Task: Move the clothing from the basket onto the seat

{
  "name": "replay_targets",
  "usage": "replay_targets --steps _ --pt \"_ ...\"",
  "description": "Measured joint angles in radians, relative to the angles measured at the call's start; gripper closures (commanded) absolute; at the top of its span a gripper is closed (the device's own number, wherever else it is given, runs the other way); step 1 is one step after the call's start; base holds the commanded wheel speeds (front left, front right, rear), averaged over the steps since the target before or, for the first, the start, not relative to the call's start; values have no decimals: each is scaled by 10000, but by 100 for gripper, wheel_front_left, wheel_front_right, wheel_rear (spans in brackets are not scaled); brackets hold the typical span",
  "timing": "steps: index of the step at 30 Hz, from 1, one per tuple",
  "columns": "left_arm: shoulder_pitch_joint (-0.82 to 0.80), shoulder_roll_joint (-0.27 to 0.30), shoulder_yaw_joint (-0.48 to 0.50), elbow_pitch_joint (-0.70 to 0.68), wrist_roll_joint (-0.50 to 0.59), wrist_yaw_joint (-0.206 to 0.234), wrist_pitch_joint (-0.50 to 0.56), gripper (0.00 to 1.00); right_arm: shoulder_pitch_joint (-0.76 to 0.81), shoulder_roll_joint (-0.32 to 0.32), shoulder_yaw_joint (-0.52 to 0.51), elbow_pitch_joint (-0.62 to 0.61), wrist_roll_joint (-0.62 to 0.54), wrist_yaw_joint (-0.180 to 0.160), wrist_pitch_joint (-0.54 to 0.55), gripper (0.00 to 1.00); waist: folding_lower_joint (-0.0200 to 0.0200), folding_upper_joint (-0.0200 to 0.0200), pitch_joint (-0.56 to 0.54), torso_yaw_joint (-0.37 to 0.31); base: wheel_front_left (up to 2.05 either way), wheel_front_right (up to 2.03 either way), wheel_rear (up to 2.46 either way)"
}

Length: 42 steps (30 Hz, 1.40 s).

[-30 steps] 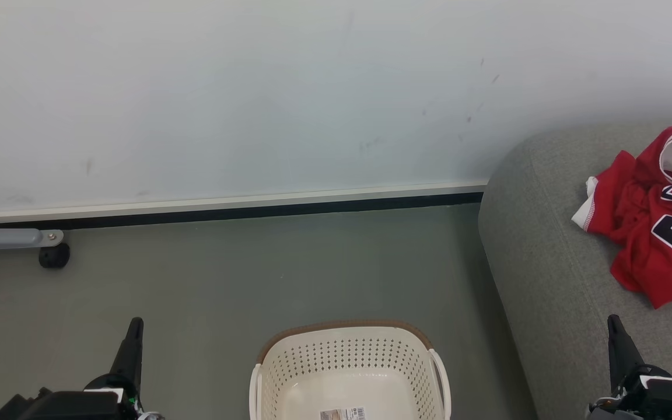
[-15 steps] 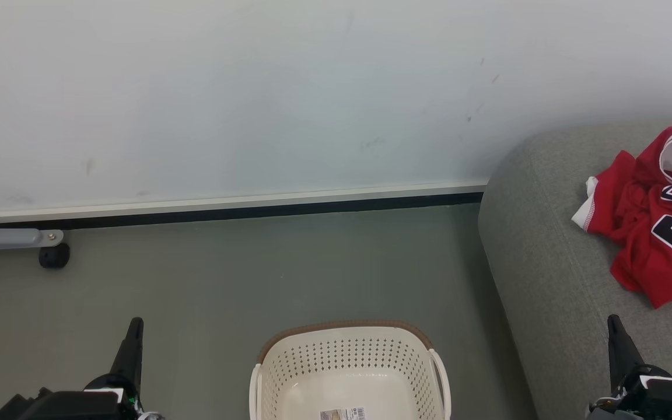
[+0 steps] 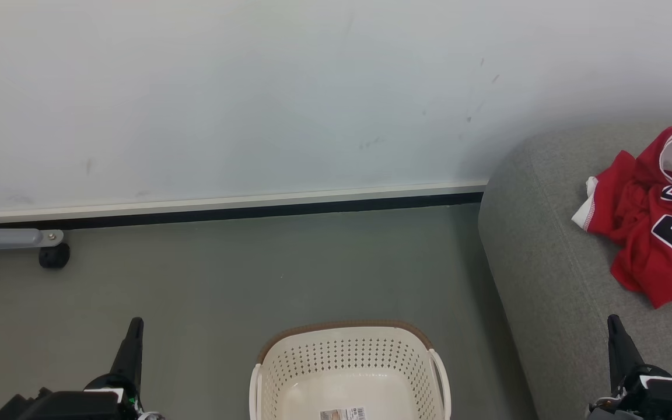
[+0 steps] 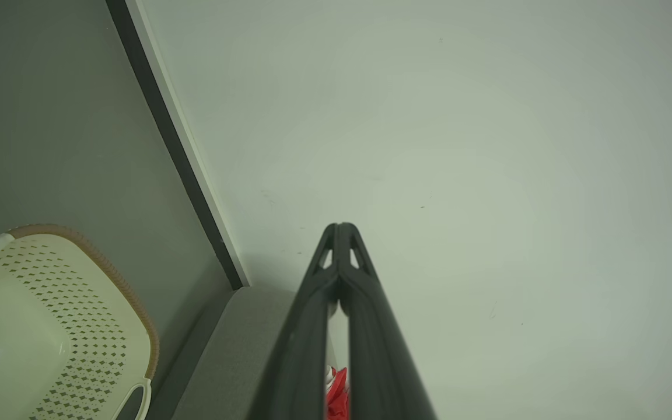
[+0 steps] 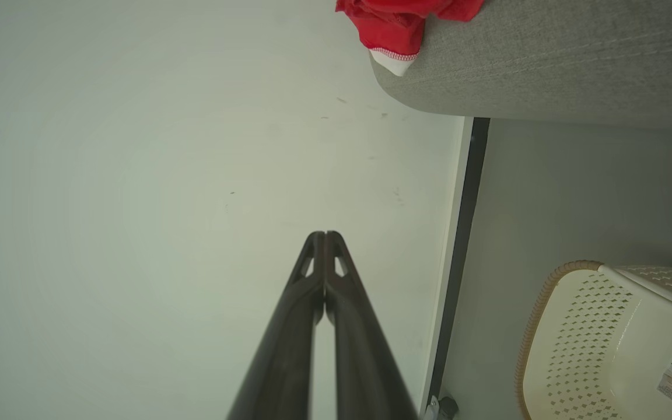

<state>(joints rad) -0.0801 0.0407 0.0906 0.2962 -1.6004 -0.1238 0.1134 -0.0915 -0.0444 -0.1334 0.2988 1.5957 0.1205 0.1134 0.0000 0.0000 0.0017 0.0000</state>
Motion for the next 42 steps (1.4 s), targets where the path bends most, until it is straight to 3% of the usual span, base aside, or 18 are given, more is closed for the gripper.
replay_targets --steps 42 --pt "0 -2 0 -2 -2 0 0 100 0 2 0 -4 2 0 0 100 0 0 2 0 0 0 0"
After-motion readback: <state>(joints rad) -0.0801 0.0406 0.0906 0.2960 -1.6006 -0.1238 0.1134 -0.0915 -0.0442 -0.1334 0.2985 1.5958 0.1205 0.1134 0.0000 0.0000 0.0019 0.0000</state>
